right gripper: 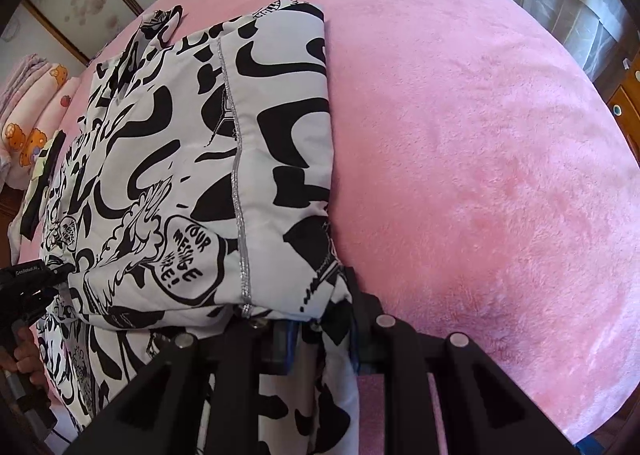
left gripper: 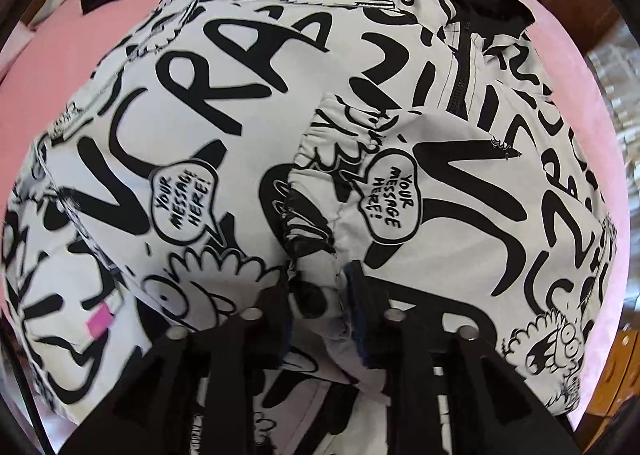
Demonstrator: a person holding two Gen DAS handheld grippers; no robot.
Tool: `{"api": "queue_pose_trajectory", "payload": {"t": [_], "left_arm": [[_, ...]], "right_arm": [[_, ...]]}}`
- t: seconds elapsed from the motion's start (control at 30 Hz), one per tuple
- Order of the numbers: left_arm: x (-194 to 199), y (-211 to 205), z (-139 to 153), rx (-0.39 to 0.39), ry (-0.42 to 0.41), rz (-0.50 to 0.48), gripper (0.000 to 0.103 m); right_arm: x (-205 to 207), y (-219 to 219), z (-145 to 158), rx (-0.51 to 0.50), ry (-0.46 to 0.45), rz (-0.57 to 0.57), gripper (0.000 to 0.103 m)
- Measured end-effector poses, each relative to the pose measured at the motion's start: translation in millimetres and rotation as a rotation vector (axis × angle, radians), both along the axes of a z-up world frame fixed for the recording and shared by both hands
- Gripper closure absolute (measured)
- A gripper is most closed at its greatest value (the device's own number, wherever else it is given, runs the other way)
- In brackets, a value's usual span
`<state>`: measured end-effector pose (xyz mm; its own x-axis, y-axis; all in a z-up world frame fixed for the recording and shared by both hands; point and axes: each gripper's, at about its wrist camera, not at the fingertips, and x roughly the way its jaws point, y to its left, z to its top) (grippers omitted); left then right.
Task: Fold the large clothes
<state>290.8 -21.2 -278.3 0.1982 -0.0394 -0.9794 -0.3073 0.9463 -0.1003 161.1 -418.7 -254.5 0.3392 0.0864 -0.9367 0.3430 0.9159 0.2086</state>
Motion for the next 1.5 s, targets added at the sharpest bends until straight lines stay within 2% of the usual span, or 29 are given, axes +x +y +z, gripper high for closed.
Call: {"api": "queue_pose_trajectory", "payload": {"t": [0.1, 0.27, 0.37, 0.4, 0.43, 0.53, 0.7, 0.73, 0.8, 0.87, 0.9, 0.97, 1.03, 1.2, 1.3, 1.5], "left_arm": [[1, 3, 10, -0.009, 0.006, -0.028, 0.068], [-5, 1, 41, -0.009, -0.034, -0.089, 0.048], [-12, -9, 62, -0.009, -0.054, -0.167, 0.044], [-14, -13, 67, -0.011, -0.057, -0.187, 0.042], [-17, -17, 74, -0.016, -0.063, -0.212, 0.041], [-29, -31, 89, -0.037, -0.079, -0.280, 0.041], [-44, -53, 105, -0.135, -0.104, -0.359, 0.041], [-45, -58, 107, -0.144, -0.110, -0.373, 0.043], [-45, -68, 107, -0.160, -0.120, -0.393, 0.054], [-43, -76, 104, -0.191, -0.115, -0.405, 0.070], [-41, -80, 100, -0.209, -0.108, -0.409, 0.074], [-38, -87, 90, -0.236, -0.093, -0.408, 0.093], [-36, -94, 79, -0.265, -0.077, -0.415, 0.094], [-34, -108, 50, -0.296, -0.016, -0.418, 0.095], [-33, -115, 38, -0.299, 0.003, -0.422, 0.097], [-28, -129, 17, -0.249, 0.053, -0.433, 0.099]], "right_arm": [[3, 0, 7, 0.016, 0.034, 0.004, 0.083], [-3, 9, 29, -0.010, 0.069, 0.027, 0.081], [-8, 15, 42, -0.042, 0.085, 0.041, 0.080], [-10, 17, 48, -0.046, 0.089, 0.044, 0.076], [-13, 18, 53, -0.043, 0.086, 0.047, 0.072], [-19, 28, 71, -0.011, 0.055, 0.075, 0.070], [-9, 57, 95, 0.027, -0.027, 0.172, 0.070], [-5, 65, 98, 0.033, -0.041, 0.193, 0.071], [3, 77, 101, 0.046, -0.060, 0.221, 0.071], [9, 90, 103, 0.064, -0.086, 0.243, 0.071], [13, 97, 102, 0.077, -0.102, 0.259, 0.072], [17, 108, 98, 0.089, -0.118, 0.282, 0.084], [23, 117, 88, 0.104, -0.117, 0.302, 0.097], [31, 126, 64, 0.148, -0.130, 0.313, 0.101], [38, 129, 47, 0.136, -0.103, 0.323, 0.103], [47, 129, 21, 0.124, -0.052, 0.337, 0.103]]}}
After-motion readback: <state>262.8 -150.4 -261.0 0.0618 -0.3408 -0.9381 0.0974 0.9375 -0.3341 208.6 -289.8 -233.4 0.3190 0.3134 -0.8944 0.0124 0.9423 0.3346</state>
